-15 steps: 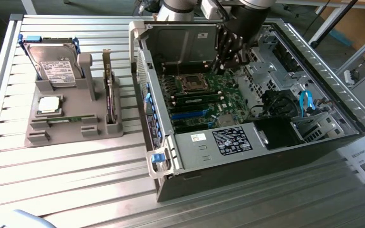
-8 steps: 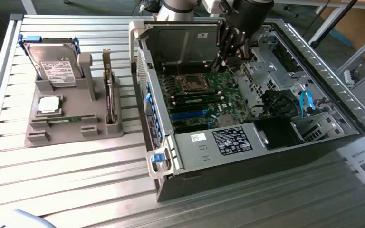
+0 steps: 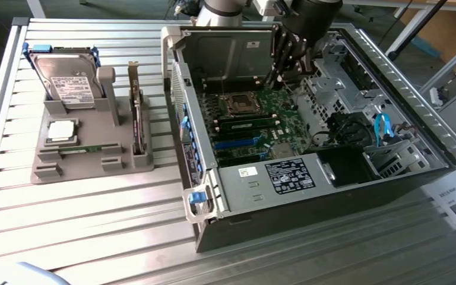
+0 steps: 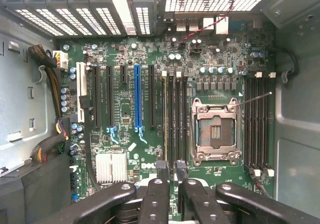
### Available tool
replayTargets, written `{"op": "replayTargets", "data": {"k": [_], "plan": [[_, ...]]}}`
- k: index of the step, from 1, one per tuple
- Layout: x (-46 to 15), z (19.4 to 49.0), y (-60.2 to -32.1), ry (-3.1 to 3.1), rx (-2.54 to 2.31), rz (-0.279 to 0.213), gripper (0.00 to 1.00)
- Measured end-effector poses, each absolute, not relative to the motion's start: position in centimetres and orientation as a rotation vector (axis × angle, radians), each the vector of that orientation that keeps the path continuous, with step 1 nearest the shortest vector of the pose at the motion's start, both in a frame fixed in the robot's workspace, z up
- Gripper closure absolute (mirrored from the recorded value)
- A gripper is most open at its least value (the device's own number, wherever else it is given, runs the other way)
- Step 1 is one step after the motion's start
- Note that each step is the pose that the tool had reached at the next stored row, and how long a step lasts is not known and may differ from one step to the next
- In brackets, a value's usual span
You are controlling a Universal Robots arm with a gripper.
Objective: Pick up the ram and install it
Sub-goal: 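Press down the ram until it locks into place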
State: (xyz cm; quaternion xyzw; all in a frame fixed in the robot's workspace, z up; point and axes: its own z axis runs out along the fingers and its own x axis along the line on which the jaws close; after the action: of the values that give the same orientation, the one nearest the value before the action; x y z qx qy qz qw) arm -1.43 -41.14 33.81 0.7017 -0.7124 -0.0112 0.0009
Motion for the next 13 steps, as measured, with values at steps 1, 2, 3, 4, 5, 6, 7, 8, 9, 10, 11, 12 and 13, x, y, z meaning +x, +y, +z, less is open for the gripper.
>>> {"op": "replayTargets", "data": {"k": [1, 2, 3, 4, 5, 6, 7, 8, 9, 10, 11, 12, 13], "plan": [[-1.42, 33.81, -41.14, -2.237, 2.203, -0.035, 0.81], [-1.43, 33.81, -41.14, -2.237, 2.203, -0.035, 0.81], [-1.43, 33.81, -41.14, -2.237, 2.203, -0.035, 0.81], [-1.43, 33.81, -41.14, -2.237, 2.203, -0.035, 0.81], [-1.42, 33.81, -41.14, -2.237, 2.203, -0.035, 0.81], [-1.42, 33.81, -41.14, -2.237, 2.203, -0.035, 0.81], [-1.42, 33.81, -41.14, -2.237, 2.203, -0.035, 0.82], [-1.42, 33.81, -41.14, -2.237, 2.203, -0.035, 0.89], [-1.43, 33.81, -41.14, -2.237, 2.203, -0.035, 0.89], [-1.42, 33.81, -41.14, -2.237, 2.203, -0.035, 0.90], [-1.42, 33.81, -41.14, -2.237, 2.203, -0.035, 0.90], [-1.42, 33.81, -41.14, -2.237, 2.203, -0.035, 0.90], [-1.42, 33.81, -41.14, -2.237, 2.203, -0.035, 0.90]]}}
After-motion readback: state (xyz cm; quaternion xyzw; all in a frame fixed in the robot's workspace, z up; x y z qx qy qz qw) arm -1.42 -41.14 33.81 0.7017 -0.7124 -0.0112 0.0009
